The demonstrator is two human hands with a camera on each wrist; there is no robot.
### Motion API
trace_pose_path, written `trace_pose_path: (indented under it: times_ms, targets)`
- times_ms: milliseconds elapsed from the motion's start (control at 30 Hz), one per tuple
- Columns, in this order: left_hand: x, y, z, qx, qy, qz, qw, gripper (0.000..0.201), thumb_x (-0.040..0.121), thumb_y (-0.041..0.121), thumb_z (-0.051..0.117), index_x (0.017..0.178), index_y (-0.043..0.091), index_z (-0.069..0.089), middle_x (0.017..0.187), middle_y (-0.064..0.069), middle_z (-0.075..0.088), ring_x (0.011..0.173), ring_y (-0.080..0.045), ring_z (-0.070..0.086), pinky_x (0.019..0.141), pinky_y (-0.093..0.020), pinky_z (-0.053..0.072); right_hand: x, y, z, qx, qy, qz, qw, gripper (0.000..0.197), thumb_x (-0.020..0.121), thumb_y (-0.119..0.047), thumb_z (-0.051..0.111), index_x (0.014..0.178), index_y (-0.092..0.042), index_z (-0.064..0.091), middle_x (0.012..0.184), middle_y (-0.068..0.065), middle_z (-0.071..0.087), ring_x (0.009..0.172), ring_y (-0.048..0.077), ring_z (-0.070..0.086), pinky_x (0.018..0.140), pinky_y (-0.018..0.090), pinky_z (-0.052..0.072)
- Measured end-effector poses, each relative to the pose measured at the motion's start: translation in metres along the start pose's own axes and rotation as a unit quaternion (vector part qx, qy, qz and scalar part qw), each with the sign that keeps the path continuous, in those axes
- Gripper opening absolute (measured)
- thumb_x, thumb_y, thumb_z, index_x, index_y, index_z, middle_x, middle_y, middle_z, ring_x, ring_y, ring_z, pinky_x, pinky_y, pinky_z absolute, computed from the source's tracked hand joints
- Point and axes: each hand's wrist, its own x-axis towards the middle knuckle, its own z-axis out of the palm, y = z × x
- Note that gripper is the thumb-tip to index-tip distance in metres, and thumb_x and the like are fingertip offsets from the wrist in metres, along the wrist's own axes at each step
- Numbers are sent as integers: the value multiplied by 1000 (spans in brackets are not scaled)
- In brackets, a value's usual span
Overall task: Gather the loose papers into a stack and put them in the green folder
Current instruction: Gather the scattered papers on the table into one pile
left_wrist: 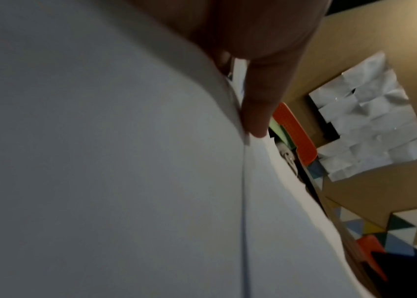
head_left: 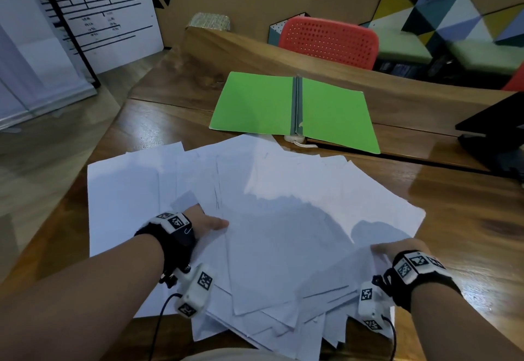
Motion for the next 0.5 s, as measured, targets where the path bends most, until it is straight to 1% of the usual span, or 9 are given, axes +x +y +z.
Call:
trace_pose_path:
  times_ms: [33,100,133,200,267,300,367,433,500]
  targets:
    - [-1,0,3,29,-5,-2,1000,73,63,47,79,119,4,59,116,-12,64,104,-30,60,91,-31,45,0,1,-1,14,-6,-12,1000,59,66,-26,80,110,5,58,96,20,66,81,34,64,69,35,52]
    - [-4,2,9,75,11,10,997,61,77,36,72,127,7,52,124,-12,59,118,-30,54,93,-29,40,2,4,0,51,-9,-22,998,44,75,-13,74,112,4,59,99,22,65,87,36,63,80,40,53]
    - [-4,2,12,85,24,21,996,56,81,30,68,130,9,49,128,-11,57,121,-29,52,93,-29,38,-2,5,-1,72,-7,-25,997,43,76,-12,72,114,3,59,101,22,64,90,36,63,85,43,53]
    - [-6,3,14,82,28,49,995,53,80,22,69,129,12,49,127,-8,57,121,-29,52,93,-29,40,-3,6,-1,93,20,-46,994,44,80,-17,69,117,3,57,109,23,63,91,36,60,89,43,51]
    - [-6,4,15,64,30,64,995,52,79,16,68,126,12,49,121,-7,59,113,-27,55,90,-31,43,-7,7,-7,92,72,-67,991,42,84,-21,63,119,3,54,111,23,62,86,33,55,84,40,49]
    - [-7,5,16,54,36,62,996,52,79,14,67,127,11,47,119,-7,58,109,-26,55,86,-29,41,-9,8,-13,95,99,-86,987,38,86,-19,60,117,2,54,105,22,61,82,32,52,79,39,47]
    - [-8,6,17,45,44,57,996,55,80,13,66,130,10,43,124,-11,57,105,-26,54,83,-27,39,-14,6,-28,120,150,-130,973,26,87,-15,56,110,-2,57,92,17,56,79,31,50,72,37,43]
    - [-10,7,19,40,48,56,996,57,80,13,66,131,10,42,127,-13,57,102,-25,54,81,-27,38,-21,1,-47,138,201,-180,953,18,87,-16,56,103,-8,59,91,17,58,79,31,51,74,37,44]
    - [-9,5,19,41,43,52,997,55,80,12,66,130,10,43,122,-12,58,106,-27,55,83,-28,40,-30,-6,-70,170,258,-234,922,16,85,-22,59,98,-13,60,91,18,62,82,34,57,75,39,46]
